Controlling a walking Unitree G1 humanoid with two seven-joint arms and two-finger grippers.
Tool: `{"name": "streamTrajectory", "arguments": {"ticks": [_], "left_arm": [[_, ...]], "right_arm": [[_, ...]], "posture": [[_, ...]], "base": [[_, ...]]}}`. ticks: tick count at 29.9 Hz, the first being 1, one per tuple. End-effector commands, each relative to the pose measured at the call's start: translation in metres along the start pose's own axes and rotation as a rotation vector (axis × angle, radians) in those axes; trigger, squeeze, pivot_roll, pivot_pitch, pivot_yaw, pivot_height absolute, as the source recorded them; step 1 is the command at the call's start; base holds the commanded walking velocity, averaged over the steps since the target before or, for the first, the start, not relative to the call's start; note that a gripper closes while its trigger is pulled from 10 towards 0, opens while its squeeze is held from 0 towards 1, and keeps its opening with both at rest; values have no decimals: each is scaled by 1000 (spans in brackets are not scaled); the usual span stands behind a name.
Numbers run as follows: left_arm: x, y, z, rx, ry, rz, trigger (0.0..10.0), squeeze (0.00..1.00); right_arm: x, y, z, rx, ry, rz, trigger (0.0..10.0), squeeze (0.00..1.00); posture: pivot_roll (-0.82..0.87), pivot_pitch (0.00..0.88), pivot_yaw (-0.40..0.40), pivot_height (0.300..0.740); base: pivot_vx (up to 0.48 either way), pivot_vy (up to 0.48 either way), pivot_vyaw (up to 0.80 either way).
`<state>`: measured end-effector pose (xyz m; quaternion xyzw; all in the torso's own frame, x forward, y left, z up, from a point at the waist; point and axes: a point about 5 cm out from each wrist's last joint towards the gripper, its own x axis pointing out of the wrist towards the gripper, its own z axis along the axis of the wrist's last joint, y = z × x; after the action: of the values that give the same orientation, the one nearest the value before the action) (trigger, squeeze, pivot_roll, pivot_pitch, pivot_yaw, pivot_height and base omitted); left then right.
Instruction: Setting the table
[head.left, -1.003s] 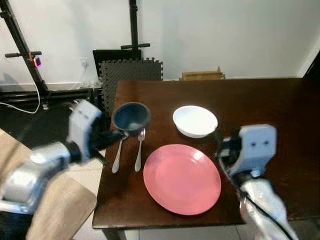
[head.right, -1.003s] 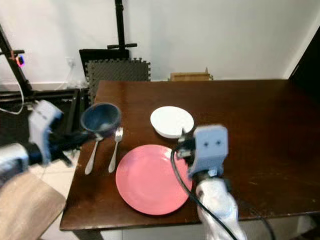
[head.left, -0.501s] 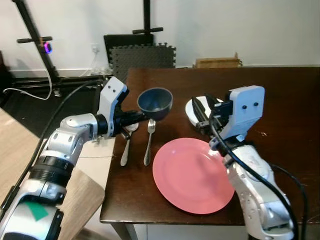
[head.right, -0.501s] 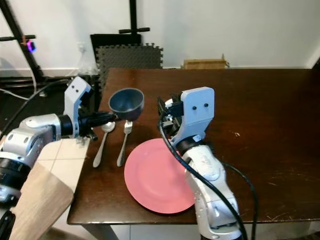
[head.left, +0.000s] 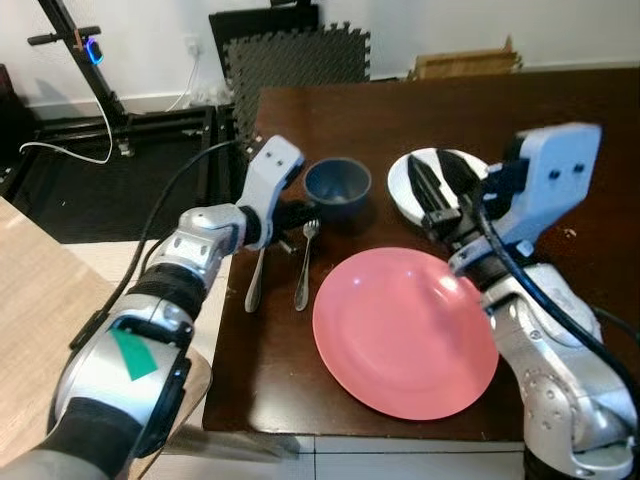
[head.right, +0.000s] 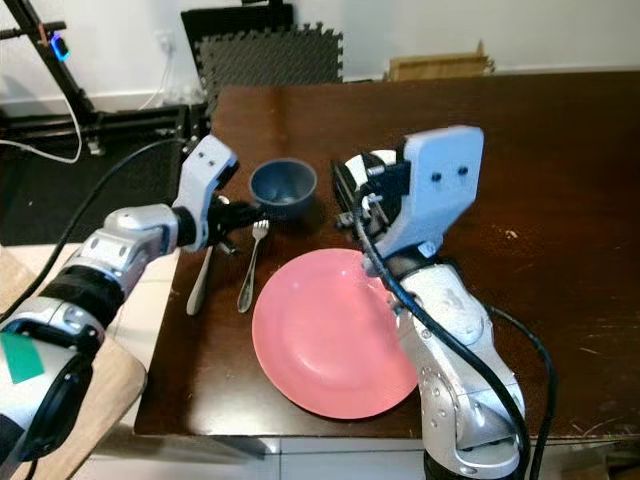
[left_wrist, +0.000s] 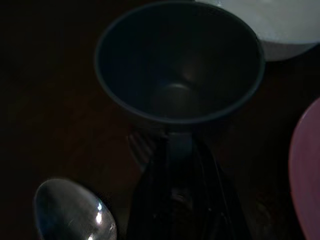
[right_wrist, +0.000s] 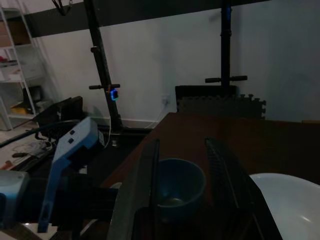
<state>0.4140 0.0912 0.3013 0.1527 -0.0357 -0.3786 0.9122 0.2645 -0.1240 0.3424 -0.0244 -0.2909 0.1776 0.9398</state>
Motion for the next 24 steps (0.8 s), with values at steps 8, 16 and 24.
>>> {"name": "streamTrajectory", "arguments": {"ticks": [8, 16, 24], "left_arm": [[1, 1, -8, 3, 6, 20, 10000, 0], [9, -10, -9, -6, -20, 0, 10000, 0], [12, -12, -6, 14, -24, -5, 10000, 94]], "right_arm": [[-1, 4, 12, -3, -24, 34, 10000, 0], [1, 7, 13, 12, -1, 48, 10000, 0], [0, 9, 12, 19, 6, 45, 10000, 0]], "posture": [[-108, 323, 164, 740], [-112, 324, 159, 740], [-112, 320, 164, 740]], "base": [[0, 0, 0], [0, 0, 0], [0, 0, 0]]}}
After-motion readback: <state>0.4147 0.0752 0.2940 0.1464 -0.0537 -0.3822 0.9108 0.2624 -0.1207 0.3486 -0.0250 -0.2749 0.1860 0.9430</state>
